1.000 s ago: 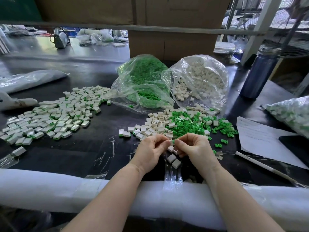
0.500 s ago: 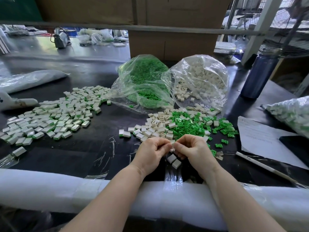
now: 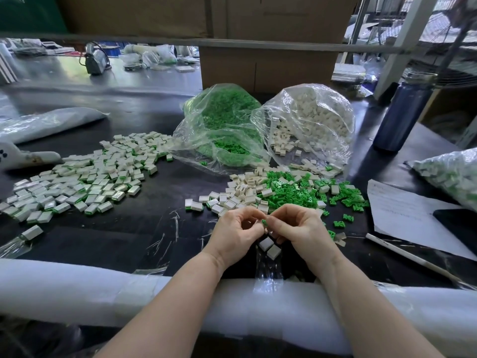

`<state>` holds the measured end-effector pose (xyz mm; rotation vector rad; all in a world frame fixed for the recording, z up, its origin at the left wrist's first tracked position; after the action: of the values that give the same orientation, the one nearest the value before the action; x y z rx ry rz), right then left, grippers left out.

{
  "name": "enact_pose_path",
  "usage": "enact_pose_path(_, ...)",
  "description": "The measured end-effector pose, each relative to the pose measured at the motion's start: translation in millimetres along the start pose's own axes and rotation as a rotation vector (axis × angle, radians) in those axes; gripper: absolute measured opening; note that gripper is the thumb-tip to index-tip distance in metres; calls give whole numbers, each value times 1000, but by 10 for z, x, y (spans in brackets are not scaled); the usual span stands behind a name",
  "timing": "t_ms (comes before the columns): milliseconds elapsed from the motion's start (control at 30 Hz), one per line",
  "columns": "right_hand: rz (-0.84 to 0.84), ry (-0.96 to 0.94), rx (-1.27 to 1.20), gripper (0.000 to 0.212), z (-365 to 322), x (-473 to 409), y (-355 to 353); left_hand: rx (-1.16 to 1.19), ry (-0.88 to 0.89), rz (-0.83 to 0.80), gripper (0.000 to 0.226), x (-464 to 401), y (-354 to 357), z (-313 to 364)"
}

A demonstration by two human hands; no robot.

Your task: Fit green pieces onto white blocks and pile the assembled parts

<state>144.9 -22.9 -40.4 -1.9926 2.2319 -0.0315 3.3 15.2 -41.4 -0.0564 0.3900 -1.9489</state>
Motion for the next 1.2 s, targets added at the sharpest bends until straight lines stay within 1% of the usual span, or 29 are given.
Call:
enact_pose_path(100, 40, 0, -51, 6, 6, -14, -11, 19, 24, 9, 21, 3, -14, 23)
enact_pose_path(167, 19, 9, -47, 5, 14, -24, 9, 29, 36, 0, 19, 0, -14, 30)
enact_pose_path(300, -92, 27, -22, 26, 13, -15, 53, 51, 46, -36, 23, 1, -7, 10)
enact_pose_path(333, -117, 30, -20, 27, 10, -10, 54, 39, 52, -50, 23, 3, -6, 7)
enact_pose_path(433, -159, 38, -19, 26, 14, -5, 50, 19, 55, -87, 18, 5, 1, 4)
enact_pose_path(533, -163, 55, -85, 24, 21, -10, 36, 4, 54, -105, 18, 1, 15, -2)
enact_pose_path(667, -162, 61, -114, 23, 24, -16, 25, -12, 70, -123, 15, 4, 14, 3)
enact_pose_path(800, -162, 62, -131, 26, 27, -17, 25, -41, 100, -139, 18, 9, 10, 13)
enact_pose_path(967, -137, 50, -116, 22, 22, -10, 18, -33, 111, -153, 20, 14, 21, 26)
enact_pose_path(1100, -116, 49, -100, 14, 24, -2, 8, -55, 111, -150, 19, 19, 34, 28)
enact_pose_path(1200, -98, 41, -89, 13, 20, -2, 10, -66, 119, -155, 17, 27, 41, 32)
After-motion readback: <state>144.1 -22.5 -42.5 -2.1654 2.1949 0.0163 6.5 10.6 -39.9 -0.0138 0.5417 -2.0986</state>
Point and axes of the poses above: each hand's wrist, its own x-axis away from the middle knuckle, its own y-axis out of the palm, z = x × y, the point moved 1 cm from there along -x, towards the middle knuckle, and after that the axes turned 1 degree about x, right-handed, at the moved point
